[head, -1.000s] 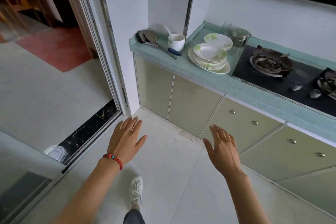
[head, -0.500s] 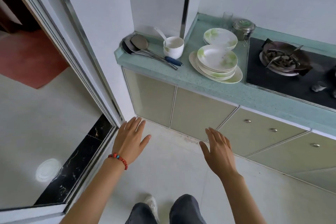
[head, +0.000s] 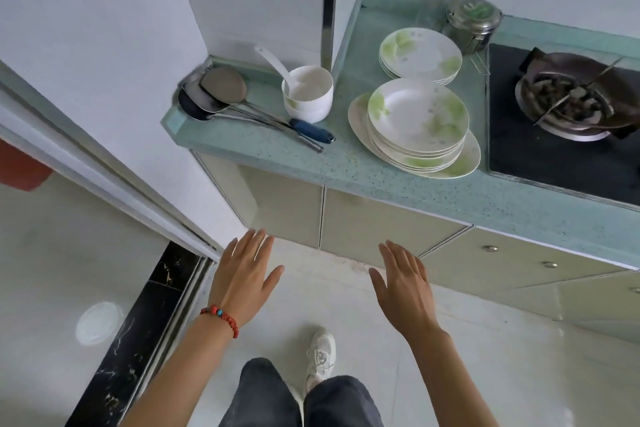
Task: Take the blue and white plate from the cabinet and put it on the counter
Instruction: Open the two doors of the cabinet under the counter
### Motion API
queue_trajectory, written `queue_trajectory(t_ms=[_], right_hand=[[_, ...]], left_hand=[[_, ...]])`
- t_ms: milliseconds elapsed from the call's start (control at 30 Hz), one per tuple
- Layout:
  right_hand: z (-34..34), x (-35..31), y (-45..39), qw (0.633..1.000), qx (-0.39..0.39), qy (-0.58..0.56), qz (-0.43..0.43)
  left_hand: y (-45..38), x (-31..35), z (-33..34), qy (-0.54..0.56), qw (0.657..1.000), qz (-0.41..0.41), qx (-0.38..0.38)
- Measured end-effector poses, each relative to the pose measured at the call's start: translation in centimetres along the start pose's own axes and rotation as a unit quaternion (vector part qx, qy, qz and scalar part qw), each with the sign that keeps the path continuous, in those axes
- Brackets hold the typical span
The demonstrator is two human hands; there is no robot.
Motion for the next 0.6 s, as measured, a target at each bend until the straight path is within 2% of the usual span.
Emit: queue_trajectory(t_ms=[167, 333, 400, 467, 500, 533, 600], right_hand=[[3.5, 0.5, -3.3, 0.999, -0.006, -0.012, 0.033], [7.8, 0.8, -5.1, 0.991, 0.008, -0.055, 0.123], [9.7, 0.5, -6.0, 0.977, 0.03, -0.114, 0.178], [11.6, 0.1, -7.3, 0.937, 0.064, -0.221, 0.264], [12.6, -0.1, -8.1, 0.903, 0.079, -0.285, 0.313], [13.4, -0.4, -8.8, 0.861, 0.091, -0.349, 0.358], [15.0, -0.9, -10.2, 0.777, 0.114, -0.455, 0.421]], left_hand=[[-4.1, -1.0, 3.1, 0.013, 1.0, 0.002, -0.021], [-7.6, -1.7, 7.9, 0.046, 0.998, 0.013, -0.039], [-8.7, -2.0, 10.2, 0.079, 0.996, 0.005, -0.028], [-9.8, -2.4, 12.7, 0.168, 0.984, -0.056, 0.004], [-10.4, -2.6, 13.8, 0.231, 0.967, -0.109, 0.012], [-11.1, -2.7, 14.8, 0.298, 0.939, -0.172, 0.018], [-12.3, -2.8, 16.3, 0.412, 0.861, -0.296, 0.042]])
Point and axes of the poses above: each hand's wrist, its own y-axis away from the middle knuckle, its own z-axis out of the palm, x = y × z, the point moved 3 cm from there along -y, towards the middle knuckle, and after that the axes turned 14 degrees about x, right-handed, at the moved point
